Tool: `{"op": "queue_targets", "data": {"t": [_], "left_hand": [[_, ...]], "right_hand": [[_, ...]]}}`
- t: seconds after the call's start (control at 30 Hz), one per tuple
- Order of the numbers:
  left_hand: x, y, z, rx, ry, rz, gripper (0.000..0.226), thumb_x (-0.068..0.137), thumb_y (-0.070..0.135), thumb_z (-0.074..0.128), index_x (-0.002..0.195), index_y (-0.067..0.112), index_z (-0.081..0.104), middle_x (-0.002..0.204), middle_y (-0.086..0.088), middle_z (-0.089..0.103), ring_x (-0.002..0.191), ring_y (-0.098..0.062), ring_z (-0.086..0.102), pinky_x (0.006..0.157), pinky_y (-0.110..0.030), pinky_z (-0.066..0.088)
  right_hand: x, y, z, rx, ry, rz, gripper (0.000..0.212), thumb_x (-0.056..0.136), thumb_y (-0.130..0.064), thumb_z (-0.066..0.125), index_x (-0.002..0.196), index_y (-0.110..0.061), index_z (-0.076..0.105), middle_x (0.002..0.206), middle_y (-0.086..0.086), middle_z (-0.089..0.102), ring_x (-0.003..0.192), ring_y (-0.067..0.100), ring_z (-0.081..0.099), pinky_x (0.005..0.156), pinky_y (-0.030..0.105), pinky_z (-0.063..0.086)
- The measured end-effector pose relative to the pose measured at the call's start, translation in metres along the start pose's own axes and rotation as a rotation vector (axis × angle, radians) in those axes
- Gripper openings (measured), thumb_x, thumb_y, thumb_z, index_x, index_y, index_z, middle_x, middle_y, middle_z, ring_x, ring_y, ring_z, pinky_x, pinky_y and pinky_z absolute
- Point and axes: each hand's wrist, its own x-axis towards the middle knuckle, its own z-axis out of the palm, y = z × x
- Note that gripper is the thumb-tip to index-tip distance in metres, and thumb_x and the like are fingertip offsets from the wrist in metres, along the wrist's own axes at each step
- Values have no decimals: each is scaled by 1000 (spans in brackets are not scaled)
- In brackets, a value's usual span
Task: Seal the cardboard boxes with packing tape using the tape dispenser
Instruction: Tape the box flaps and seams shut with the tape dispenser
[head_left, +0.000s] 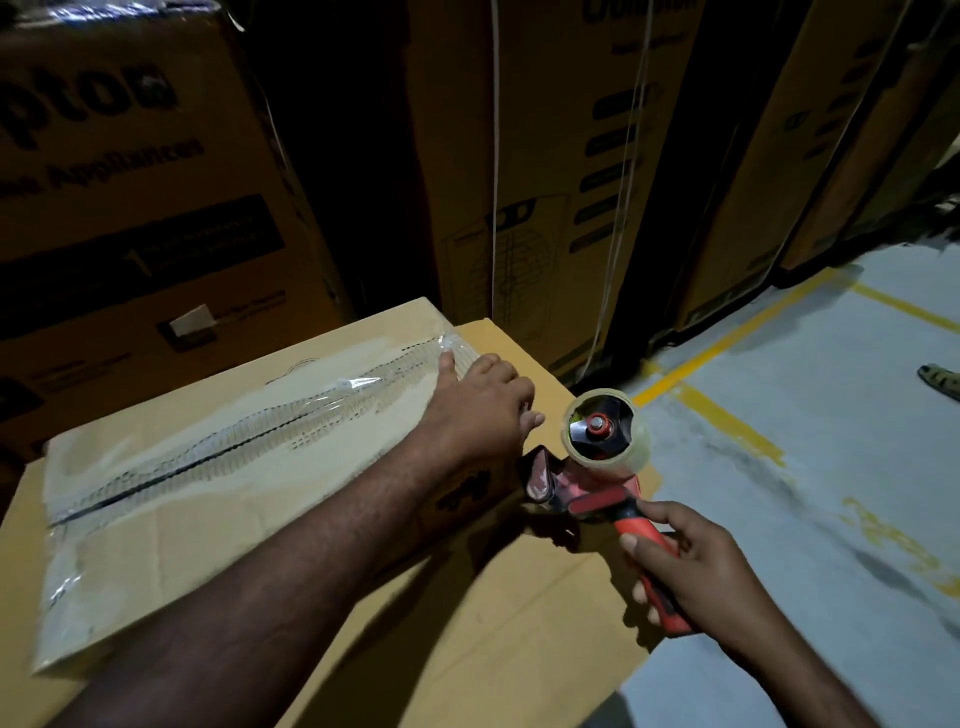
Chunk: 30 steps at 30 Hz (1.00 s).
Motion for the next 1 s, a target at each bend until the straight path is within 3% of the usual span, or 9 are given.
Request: {"op": "queue_targets", "data": {"t": [0.13,0.33,0.5,0.7,0.83,0.9,0.97,1.0], "left_hand": [[-34,-32,-2,22,-24,-67,41,104,55,38,124,27,58,139,2,52,143,-19,32,118,-64,12],[-111,-62,3,-13,4,-48,40,104,55,37,120,27,60,131,3,54,137,-17,37,122,-55,10],[-163,-39,2,-56,-11,-109,37,106,49,35,124,29,59,145,4,48,153,-17,16,125,-54,0],[-181,-25,15,68,92,-120,42,107,48,36,120,17,61,139,-8,55,151,-27,26,123,-61,7],[-183,-45,15,17,102,-103,42,106,47,39,118,15,63,132,-7,59,146,-27,32,124,-58,10],[-183,-51,7,-87,42,-108,45,106,51,38,122,17,62,139,-5,57,151,-23,26,125,-56,4],[-184,-55,-8,-377,-37,-138,49,104,56,39,134,22,57,150,0,50,153,-16,21,126,-50,-1],[-184,-58,-17,-563,-45,-164,50,104,57,39,140,26,52,153,2,47,151,-15,26,126,-46,3]], "right_hand": [[0,-11,3,179,-28,9,23,95,-15,66,117,-17,63,82,26,68,59,32,61,50,33,50],[29,-26,49,410,-143,84,28,98,-20,60,118,0,56,82,25,64,62,32,63,48,34,54],[64,-35,108,402,-257,41,36,90,-25,70,111,0,56,81,21,62,59,26,60,48,30,52],[86,-16,163,51,-88,-47,32,89,-18,74,117,-16,57,94,18,71,66,27,69,57,37,58],[79,-3,173,-322,21,-95,31,91,-35,68,115,-20,55,90,3,65,74,20,66,57,36,56],[82,-11,169,-701,10,-101,33,92,-54,59,107,-24,58,87,-3,62,73,14,61,60,30,51],[83,-28,168,-1133,19,-127,46,88,-71,48,92,-28,63,81,-4,63,72,16,61,66,31,54],[79,-42,169,-1200,70,-191,47,88,-72,46,87,-28,63,77,-4,63,71,16,61,66,31,55]]}}
